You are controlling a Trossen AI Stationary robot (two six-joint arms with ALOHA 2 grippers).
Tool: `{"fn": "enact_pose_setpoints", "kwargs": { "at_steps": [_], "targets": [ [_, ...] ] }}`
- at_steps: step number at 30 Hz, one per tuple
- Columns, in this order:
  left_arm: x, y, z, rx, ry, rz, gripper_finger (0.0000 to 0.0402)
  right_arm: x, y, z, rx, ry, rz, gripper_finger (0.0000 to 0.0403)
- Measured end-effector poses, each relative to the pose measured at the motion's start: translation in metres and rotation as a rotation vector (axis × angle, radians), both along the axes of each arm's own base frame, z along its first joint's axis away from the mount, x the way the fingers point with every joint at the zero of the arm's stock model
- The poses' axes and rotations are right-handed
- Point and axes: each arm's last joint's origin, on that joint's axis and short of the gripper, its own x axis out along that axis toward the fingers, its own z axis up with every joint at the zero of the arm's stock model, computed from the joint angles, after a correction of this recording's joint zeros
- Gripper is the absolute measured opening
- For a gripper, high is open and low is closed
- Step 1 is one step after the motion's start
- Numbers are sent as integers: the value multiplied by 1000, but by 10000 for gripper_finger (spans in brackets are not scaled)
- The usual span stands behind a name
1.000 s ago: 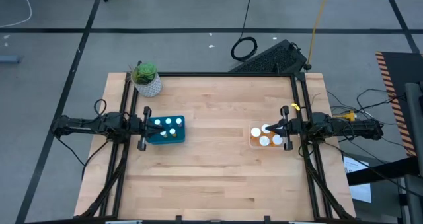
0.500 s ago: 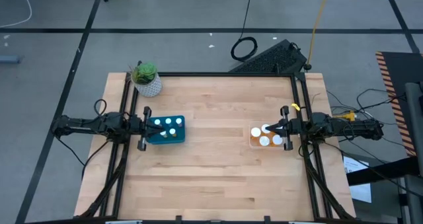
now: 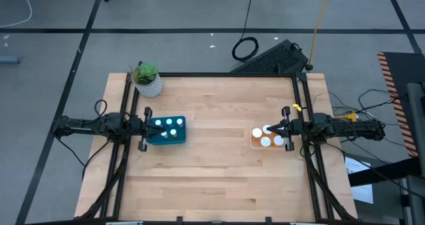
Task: Pick and place medicine bottles into bin by pill shape (circle, oval)
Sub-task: Return to Home Position
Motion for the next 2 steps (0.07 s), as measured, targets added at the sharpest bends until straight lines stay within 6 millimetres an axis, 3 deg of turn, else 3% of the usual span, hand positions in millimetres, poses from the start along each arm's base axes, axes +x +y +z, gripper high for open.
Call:
{"fn": "enact_pose_setpoints", "kwargs": {
  "at_steps": [2],
  "targets": [
    [0, 0, 0, 1, 0, 0, 31, 0, 0, 0, 0, 0, 0, 0]
  ]
}}
